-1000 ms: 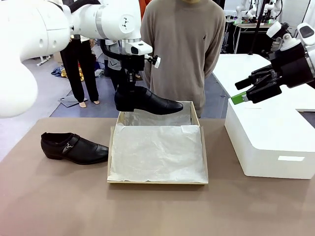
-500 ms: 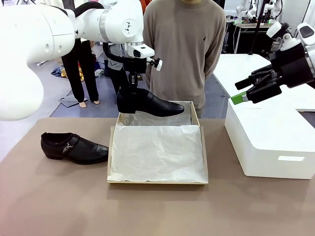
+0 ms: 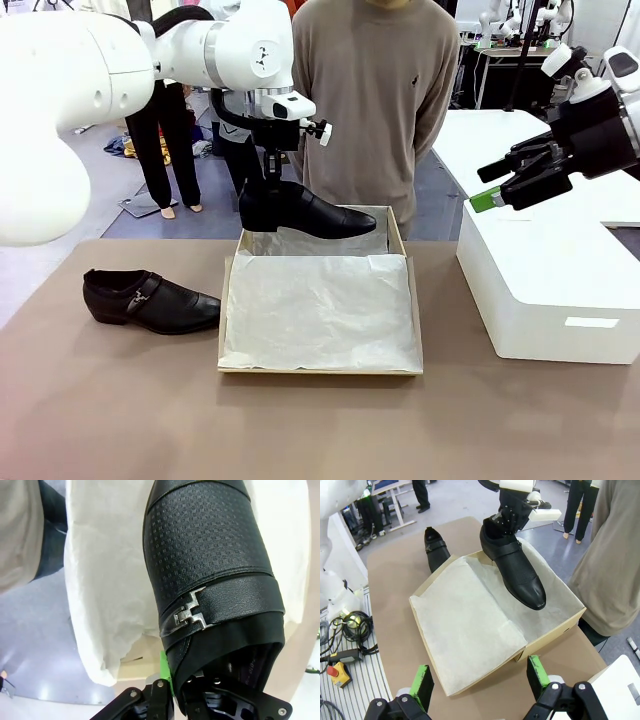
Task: Pack the shoes into the box.
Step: Place one shoe of the Shoes into the Shoes Box.
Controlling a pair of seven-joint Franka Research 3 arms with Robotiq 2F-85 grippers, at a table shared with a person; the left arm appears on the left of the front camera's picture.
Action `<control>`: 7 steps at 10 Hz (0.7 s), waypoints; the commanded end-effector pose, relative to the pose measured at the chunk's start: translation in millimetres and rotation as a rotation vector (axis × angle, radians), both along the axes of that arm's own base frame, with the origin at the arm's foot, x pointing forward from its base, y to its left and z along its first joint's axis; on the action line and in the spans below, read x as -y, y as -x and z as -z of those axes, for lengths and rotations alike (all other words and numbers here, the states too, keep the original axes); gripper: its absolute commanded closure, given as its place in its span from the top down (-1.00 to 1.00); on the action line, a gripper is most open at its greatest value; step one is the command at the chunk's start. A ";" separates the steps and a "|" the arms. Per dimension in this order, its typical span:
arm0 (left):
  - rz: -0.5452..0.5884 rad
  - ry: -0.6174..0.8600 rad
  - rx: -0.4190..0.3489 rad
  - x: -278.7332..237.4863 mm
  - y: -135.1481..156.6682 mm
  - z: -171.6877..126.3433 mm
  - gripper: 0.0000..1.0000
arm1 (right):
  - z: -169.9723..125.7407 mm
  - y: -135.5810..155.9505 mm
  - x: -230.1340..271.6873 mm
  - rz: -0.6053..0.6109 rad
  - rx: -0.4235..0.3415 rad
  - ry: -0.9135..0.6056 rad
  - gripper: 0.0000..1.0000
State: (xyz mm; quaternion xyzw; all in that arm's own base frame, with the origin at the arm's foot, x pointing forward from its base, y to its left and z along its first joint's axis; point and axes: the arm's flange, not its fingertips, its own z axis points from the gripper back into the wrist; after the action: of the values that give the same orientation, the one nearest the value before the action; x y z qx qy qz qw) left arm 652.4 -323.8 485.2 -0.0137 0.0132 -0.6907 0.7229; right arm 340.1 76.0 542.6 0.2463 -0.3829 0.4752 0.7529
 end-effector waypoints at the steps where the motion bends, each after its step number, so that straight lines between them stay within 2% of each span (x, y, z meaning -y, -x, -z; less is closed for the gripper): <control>1: 0.053 0.016 0.022 10.0 9.3 -7.0 -1.00 | 1.2 -4.0 -1.0 -0.023 0.029 -0.022 1.00; 7: 0.110 0.013 0.027 24.8 6.0 5.9 -1.00 | 1.2 -4.0 -1.0 -0.023 0.029 -0.022 1.00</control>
State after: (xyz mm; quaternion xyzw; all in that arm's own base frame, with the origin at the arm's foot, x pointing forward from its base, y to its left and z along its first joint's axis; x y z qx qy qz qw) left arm 646.0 -348.2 476.5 -0.0166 0.0043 -0.7239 0.6897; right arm 340.1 76.0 542.6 0.2463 -0.3828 0.4752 0.7529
